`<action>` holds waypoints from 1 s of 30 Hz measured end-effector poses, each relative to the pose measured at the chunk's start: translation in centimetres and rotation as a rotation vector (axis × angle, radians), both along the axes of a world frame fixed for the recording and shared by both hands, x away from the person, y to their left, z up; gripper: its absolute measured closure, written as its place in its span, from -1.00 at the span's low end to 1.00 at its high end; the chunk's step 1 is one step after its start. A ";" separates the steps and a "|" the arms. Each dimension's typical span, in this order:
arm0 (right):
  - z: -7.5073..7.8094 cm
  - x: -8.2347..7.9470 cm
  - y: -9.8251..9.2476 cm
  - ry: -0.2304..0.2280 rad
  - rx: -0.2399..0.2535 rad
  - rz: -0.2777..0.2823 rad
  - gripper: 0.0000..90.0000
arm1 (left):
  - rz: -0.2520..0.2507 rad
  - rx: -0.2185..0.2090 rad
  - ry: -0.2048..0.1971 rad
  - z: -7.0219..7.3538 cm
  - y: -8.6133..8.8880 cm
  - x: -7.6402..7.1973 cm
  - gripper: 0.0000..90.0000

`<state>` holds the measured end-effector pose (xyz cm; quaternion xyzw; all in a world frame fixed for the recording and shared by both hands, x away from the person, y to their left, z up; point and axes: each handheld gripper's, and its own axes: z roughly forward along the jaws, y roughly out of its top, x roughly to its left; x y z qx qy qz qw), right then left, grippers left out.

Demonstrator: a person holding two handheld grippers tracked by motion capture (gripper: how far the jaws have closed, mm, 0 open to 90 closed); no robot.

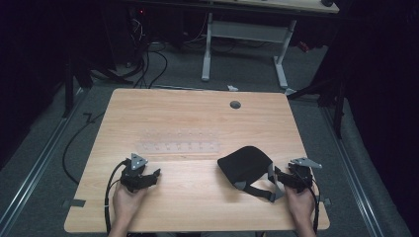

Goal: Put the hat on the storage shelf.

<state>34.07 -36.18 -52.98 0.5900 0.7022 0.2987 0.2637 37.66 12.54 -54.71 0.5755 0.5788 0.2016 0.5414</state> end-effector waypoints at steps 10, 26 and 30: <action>0.0 0.0 0.0 0.001 0.003 -0.001 -0.11 | 0.001 0.000 0.001 0.0 0.0 0.0 -0.25; 1.1 -1.4 -0.3 -0.019 0.073 0.000 0.00 | 0.001 0.002 0.002 0.0 0.0 0.0 -0.26; 1.8 -2.3 -0.3 -0.033 0.095 0.014 0.03 | 0.000 0.001 0.002 0.0 0.0 0.0 -0.27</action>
